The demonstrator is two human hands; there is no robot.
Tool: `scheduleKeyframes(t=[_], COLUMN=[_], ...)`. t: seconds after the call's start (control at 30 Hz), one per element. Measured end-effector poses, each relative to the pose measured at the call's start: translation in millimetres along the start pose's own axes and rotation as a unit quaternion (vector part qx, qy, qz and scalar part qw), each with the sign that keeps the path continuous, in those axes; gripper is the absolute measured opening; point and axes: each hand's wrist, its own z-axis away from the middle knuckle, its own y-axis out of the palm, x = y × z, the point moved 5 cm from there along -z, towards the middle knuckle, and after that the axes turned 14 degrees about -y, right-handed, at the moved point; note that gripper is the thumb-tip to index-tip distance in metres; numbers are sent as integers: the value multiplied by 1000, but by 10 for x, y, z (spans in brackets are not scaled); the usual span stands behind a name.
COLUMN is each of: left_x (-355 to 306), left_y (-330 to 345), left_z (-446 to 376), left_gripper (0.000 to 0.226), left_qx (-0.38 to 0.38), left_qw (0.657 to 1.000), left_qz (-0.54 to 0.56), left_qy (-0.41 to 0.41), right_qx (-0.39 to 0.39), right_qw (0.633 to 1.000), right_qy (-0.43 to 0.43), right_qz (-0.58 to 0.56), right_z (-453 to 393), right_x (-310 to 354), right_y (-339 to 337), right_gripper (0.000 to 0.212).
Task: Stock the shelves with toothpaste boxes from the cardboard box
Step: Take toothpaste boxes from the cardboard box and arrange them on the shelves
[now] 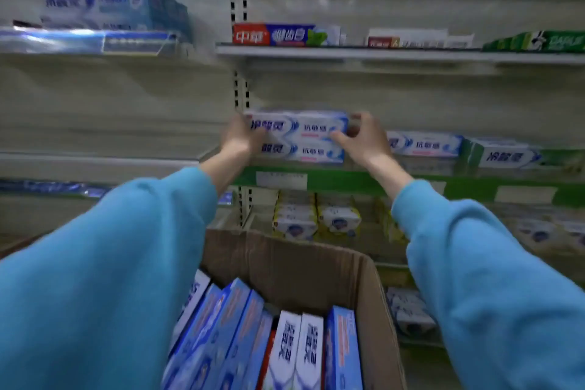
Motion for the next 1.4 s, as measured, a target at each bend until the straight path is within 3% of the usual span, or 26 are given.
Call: scheduleKeyframes(t=[0.13, 0.2, 0.23, 0.37, 0.5, 0.63, 0.73, 0.87, 0.97, 1.1, 1.23, 1.4], left_x=[13, 76, 104, 156, 445, 875, 1186, 1343, 1407, 1414, 1394, 1348], left_y=[-63, -97, -122, -219, 2, 408, 653, 780, 806, 817, 849, 896], left_z=[209, 268, 322, 882, 1481, 1849, 1887, 1922, 1914, 1910, 1966, 2060], left_gripper=[34, 81, 89, 52, 25, 23, 29, 45, 53, 56, 51, 51], left_qx=[-2, -40, -73, -185, -84, 108, 203, 226, 280, 321, 353, 345], left_qw=[999, 993, 986, 943, 940, 941, 901, 825, 791, 773, 792, 791], left_qz=[6, -75, -103, -83, -69, -170, -324, -483, -521, -532, -495, -502], left_qy=[35, 80, 108, 262, 322, 272, 203, 187, 158, 127, 58, 54], right_qx=[-5, -9, -8, -13, 17, 161, 274, 347, 369, 378, 390, 402], right_qw=[1000, 999, 998, 987, 975, 960, 933, 910, 901, 897, 892, 889], right_qy=[-4, -25, -48, -159, -213, -225, -234, -228, -226, -229, -228, -220], right_qz=[-21, -27, -31, -25, -60, -48, -16, 3, 8, 5, 0, -3], right_z=[56, 133, 194, 522, 880, 1193, 1397, 1567, 1631, 1673, 1699, 1720], right_x=[55, 82, 120, 378, 639, 817, 885, 895, 889, 902, 923, 958], right_y=[-13, -44, -58, -127, -154, 0, 177, 288, 323, 369, 397, 428], right_gripper=[73, 71, 68, 45, 11, 9, 11, 15, 15, 16, 17, 17])
